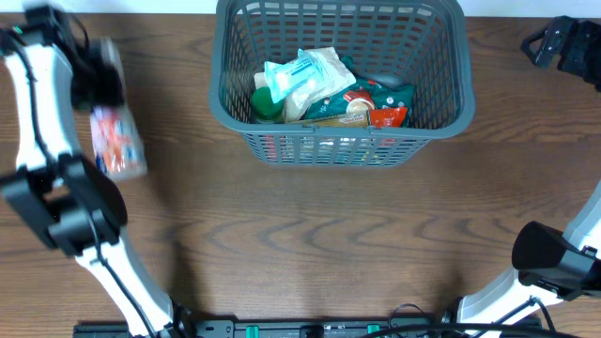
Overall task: Pack container
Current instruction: 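Lift the striped box into the basket and release it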
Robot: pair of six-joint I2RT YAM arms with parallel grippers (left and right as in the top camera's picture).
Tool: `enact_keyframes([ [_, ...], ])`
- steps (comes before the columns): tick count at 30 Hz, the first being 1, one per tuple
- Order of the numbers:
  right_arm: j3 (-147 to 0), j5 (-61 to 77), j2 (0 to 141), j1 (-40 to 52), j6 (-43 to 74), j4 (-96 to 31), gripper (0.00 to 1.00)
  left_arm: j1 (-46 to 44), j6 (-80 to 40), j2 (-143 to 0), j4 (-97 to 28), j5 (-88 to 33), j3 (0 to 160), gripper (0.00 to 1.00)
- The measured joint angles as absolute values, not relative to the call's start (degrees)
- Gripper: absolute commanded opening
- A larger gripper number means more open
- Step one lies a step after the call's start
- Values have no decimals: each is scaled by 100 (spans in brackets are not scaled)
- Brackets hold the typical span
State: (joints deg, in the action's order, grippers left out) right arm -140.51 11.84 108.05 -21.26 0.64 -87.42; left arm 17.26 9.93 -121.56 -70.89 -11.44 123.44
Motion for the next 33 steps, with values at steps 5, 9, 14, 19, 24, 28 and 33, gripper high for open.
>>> enact_keyframes([
  [5,-14051,1177,10805,-2126,64,-8757,99,797,1566,-10672,-7046,-1448,13382,6],
  [9,-14051,1177,10805,-2126,64,-8757,99,-537,2738,-9983,-6943,-1511,13714,6],
  [14,-14051,1177,10805,-2126,64,-8770,99,-2049,4344,-10103,-6405,-1627,13727,6],
  [19,-14051,1177,10805,-2126,58,-8912,99,-2764,5223,-10768,-5590,-1616,13697,6],
  [24,-14051,1177,10805,-2126,56,-9028,99,-2974,5621,-11443,-5234,-1634,13664,6],
  [28,-14051,1177,10805,-2126,56,-9043,99,-2967,5723,-12046,-5288,-1658,13662,6],
  [33,-14051,1177,10805,-2126,56,-9109,99,-2969,5708,-12715,-5502,-1658,13646,6],
])
